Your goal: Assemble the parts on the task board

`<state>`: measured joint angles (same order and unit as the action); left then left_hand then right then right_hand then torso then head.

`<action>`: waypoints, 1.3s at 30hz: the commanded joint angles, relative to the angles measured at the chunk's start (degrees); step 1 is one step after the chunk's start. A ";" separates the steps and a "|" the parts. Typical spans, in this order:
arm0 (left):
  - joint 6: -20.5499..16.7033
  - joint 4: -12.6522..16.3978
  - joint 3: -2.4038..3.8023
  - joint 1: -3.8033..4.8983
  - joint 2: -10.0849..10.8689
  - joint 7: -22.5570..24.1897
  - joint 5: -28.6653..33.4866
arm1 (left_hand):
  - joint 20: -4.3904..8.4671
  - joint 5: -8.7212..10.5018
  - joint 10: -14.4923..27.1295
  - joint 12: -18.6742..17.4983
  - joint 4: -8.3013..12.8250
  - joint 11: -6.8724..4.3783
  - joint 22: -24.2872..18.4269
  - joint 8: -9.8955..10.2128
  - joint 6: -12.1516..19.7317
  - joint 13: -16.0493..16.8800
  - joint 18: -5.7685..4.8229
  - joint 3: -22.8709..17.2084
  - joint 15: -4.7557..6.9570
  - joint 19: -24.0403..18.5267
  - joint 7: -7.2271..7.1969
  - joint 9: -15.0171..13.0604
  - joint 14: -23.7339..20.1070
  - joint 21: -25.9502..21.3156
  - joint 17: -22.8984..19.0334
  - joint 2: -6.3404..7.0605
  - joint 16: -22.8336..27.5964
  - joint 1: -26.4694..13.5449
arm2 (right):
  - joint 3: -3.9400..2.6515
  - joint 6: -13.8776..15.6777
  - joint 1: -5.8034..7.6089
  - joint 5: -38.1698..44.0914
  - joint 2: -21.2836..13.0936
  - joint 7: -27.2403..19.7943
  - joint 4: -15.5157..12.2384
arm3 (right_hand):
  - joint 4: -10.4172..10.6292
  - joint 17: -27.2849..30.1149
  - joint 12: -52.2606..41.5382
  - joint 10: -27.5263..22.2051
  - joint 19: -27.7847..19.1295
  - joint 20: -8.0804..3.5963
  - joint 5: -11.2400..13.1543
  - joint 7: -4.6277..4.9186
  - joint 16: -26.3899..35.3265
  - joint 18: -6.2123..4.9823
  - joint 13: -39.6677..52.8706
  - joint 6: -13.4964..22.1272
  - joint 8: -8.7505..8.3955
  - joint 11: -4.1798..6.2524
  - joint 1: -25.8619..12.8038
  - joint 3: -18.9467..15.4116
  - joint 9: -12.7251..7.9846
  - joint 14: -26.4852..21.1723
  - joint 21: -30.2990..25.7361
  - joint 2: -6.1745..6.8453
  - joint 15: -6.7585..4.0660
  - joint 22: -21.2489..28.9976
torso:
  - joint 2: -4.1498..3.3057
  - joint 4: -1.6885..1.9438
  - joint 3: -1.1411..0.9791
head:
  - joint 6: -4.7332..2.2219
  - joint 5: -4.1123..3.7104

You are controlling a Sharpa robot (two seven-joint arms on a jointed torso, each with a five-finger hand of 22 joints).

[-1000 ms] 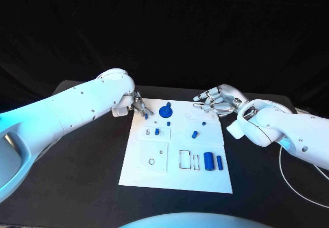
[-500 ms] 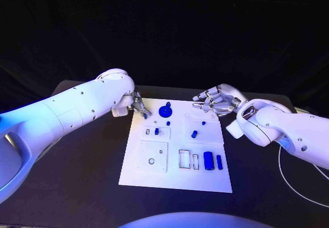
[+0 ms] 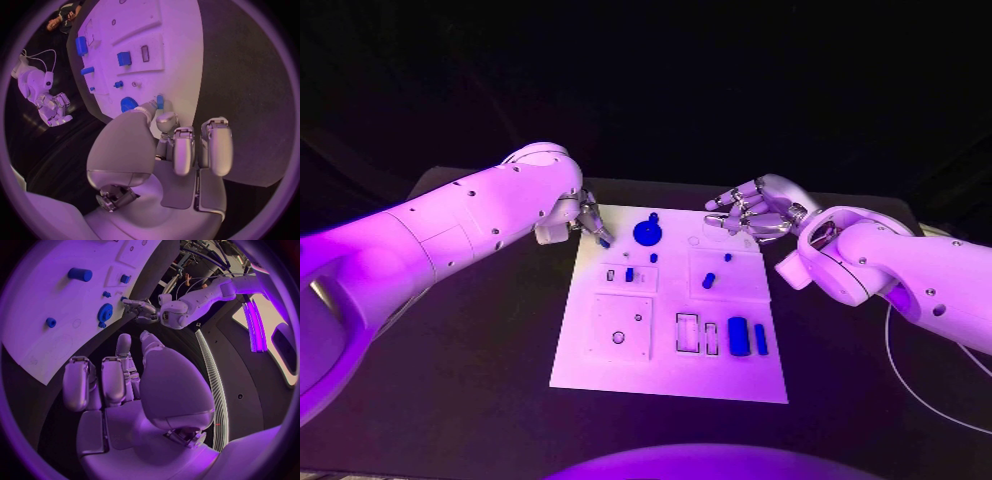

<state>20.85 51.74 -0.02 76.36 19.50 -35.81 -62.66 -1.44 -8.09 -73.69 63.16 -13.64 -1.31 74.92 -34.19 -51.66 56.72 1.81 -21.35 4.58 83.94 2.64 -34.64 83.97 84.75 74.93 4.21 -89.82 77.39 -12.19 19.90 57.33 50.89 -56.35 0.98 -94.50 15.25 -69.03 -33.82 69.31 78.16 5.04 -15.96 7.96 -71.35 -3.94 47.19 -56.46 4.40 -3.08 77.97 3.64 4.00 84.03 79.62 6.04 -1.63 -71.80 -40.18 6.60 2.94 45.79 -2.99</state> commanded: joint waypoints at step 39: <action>-12.63 25.70 -0.18 -3.74 14.77 6.43 -3.42 | -0.18 1.07 -2.23 2.06 9.44 -0.26 9.22 -1.19 -0.81 2.01 -0.18 -12.14 0.07 2.91 -0.10 -0.58 6.03 0.49 15.07 2.74 -0.18 -2.75 | 0.01 -1.10 -0.78 0.00 0.14 -0.76 0.45 | 0.08 0.08 0.28 -0.36 -0.33 -0.06 -0.23 0.12 0.36 -0.41 -0.14 0.36 -0.15 0.11 0.12 -0.62 0.05 1.41 -0.36 -0.71 0.34 0.13 | 0.66 1.05 0.14 | 1.05 -0.37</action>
<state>7.49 77.08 -0.23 72.69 34.21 -30.10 -63.89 -1.44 -7.03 -75.55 65.03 -10.24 -1.54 74.91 -35.03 -52.02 58.69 1.81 -27.09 4.58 83.94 2.54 -35.18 83.97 84.98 74.91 7.13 -89.82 74.44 -12.18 19.67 56.62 50.81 -56.24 0.85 -94.05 15.25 -69.04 -33.82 69.31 78.16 5.04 -15.96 7.96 -71.35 -3.94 47.14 -56.46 4.40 -3.08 78.20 3.33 4.00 84.03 79.61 5.81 -1.63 -71.74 -39.51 7.58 3.11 46.74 -3.35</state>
